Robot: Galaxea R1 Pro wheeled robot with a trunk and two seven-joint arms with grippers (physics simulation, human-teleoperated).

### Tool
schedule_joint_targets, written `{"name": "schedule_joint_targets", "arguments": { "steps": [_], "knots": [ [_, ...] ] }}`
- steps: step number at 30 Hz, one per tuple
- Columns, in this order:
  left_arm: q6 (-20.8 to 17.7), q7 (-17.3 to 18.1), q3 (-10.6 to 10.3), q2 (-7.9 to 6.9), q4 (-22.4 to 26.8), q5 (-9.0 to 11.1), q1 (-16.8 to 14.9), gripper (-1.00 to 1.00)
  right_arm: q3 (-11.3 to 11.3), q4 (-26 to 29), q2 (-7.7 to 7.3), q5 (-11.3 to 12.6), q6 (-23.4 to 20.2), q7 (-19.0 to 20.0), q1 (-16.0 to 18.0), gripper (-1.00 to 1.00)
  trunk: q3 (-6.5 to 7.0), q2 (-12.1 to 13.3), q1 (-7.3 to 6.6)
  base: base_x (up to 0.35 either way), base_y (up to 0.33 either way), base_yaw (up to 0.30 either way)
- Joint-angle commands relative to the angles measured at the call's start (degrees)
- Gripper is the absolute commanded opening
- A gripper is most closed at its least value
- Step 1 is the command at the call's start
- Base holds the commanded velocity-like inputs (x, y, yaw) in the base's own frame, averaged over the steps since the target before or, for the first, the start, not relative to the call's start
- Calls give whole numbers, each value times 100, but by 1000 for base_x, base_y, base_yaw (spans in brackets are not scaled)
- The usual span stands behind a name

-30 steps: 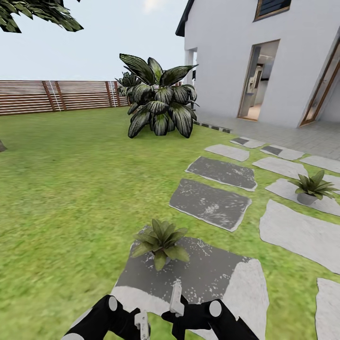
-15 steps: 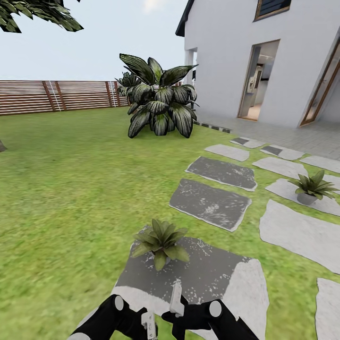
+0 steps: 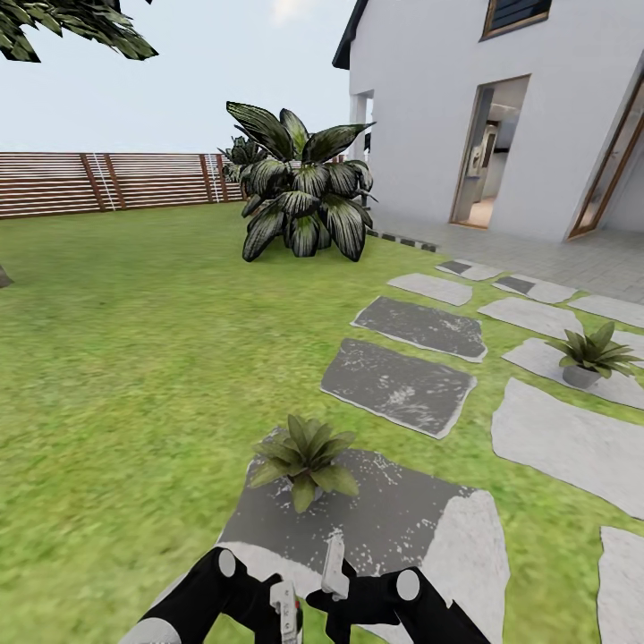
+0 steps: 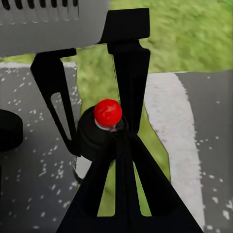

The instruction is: Pick up the pesticide atomizer in the garden and spray insectifuge to fully cover both potted plants in the garden.

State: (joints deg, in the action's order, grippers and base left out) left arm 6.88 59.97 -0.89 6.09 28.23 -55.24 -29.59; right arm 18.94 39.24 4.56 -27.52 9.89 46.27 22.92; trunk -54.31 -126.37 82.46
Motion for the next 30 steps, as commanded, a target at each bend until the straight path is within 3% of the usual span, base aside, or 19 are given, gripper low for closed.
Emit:
{"name": "schedule_joint_targets", "arguments": {
  "steps": [1, 27, 30],
  "knots": [
    [116, 11, 7, 0, 7, -52, -2, -100, -6, 5, 1, -60, 39, 1, 2, -100, -5, -2, -1, 0, 0, 0],
    [261, 181, 36, -4, -2, -40, 6, -100, -14, 5, -7, -60, 39, -13, 2, -100, -5, -2, -1, 0, 0, 0],
    [288, 188, 24, -13, -2, 215, 6, -100, -14, 5, -5, -60, 39, -13, 2, -100, -5, -2, -1, 0, 0, 0]
  ]
}}
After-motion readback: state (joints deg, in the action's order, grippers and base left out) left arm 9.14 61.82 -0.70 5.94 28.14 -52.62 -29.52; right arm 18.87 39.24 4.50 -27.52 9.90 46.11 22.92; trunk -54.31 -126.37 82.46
